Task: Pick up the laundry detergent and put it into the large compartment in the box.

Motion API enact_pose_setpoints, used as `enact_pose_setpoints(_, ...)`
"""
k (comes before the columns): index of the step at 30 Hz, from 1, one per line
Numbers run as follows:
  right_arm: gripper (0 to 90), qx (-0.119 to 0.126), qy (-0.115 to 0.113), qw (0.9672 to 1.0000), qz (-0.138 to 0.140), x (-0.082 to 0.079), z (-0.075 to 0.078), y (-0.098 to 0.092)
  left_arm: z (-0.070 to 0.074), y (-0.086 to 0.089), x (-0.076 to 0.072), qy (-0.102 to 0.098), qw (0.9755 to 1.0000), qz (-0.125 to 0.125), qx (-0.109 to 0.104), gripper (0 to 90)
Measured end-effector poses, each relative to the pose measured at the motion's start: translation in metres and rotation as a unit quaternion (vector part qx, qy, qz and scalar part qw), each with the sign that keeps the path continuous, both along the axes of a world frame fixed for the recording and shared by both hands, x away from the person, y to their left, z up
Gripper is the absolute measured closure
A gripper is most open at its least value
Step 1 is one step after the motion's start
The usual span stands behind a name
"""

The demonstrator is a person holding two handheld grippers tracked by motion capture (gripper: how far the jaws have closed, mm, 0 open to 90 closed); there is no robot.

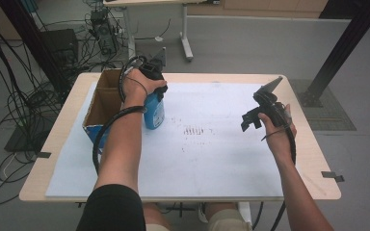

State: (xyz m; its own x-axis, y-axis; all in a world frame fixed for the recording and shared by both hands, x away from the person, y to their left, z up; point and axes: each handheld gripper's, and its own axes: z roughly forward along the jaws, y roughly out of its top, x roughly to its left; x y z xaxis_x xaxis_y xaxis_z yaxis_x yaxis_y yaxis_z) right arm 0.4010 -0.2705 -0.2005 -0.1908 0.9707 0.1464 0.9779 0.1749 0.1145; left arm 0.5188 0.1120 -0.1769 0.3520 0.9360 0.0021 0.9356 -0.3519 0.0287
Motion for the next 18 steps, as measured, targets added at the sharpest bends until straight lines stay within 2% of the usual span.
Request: enact_pose_setpoints(18, 6.5, -0.002, 0.0, 1.0, 0.001, 0.0002, 0.0019, 0.0022, -0.0001, 0.0023, -0.0019, -0.005, 1.0, -0.007, -0.005, 37.2)
